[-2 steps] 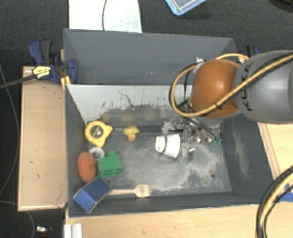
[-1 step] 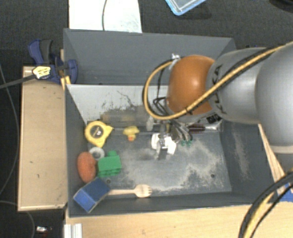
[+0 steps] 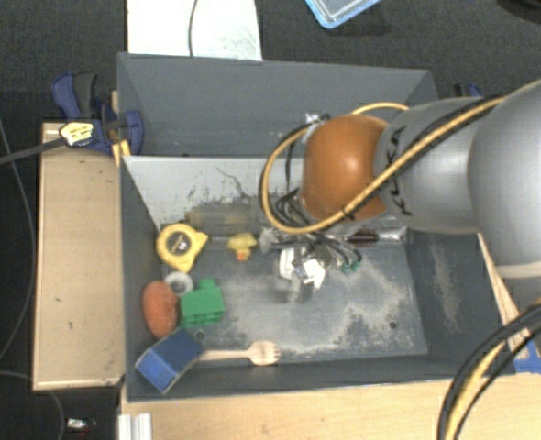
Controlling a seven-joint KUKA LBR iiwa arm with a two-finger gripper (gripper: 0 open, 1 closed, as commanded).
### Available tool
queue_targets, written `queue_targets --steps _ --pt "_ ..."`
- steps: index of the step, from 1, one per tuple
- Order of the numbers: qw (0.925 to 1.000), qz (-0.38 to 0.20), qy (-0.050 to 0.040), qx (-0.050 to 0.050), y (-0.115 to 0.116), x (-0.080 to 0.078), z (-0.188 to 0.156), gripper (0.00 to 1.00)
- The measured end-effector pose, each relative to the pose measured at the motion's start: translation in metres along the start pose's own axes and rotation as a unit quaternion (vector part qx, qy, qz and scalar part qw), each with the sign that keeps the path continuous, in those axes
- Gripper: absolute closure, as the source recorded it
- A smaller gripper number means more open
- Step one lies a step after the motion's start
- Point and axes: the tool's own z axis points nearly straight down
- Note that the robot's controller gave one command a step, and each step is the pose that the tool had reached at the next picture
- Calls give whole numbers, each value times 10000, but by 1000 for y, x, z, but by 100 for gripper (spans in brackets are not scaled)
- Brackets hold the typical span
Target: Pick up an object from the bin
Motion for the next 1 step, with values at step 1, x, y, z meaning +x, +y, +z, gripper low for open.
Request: queue_targets --steps 1 --pt "9853 1708 -1 -20 -28 17 5 100"
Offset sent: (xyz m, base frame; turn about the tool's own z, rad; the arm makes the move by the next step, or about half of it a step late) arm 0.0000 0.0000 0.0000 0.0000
